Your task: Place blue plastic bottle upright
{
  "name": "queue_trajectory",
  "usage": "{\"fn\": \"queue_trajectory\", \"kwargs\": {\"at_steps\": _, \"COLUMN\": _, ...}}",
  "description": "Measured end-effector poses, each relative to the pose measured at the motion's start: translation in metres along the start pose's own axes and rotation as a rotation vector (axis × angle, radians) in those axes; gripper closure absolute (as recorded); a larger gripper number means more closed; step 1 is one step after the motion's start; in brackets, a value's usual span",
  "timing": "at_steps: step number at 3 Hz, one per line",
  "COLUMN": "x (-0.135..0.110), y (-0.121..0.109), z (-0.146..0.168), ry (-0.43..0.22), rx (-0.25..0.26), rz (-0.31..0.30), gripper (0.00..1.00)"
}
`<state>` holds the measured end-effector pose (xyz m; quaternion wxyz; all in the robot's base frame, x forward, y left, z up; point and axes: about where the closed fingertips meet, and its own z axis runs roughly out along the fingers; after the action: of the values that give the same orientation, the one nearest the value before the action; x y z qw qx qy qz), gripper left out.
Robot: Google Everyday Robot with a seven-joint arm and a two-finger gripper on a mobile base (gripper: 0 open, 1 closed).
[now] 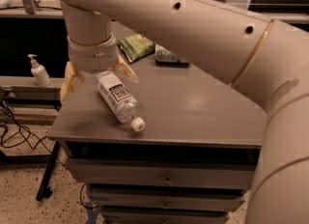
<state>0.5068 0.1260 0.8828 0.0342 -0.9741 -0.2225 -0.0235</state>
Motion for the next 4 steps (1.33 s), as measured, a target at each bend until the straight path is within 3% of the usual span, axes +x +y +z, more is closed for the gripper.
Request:
{"fn": "queue_trajectory", "kwargs": {"at_steps": 2, "x": -0.001, "y": 0.003, "z": 0.003, "ry": 0.038, "rx": -0.007, "rz": -0.037, "gripper": 0.00}}
{"fn": "queue_trajectory", "kwargs": {"at_steps": 4, "x": -0.012, "y": 0.025, "z": 0.016, "ry": 0.070, "rx": -0.097, "rz": -0.167, "gripper": 0.00}}
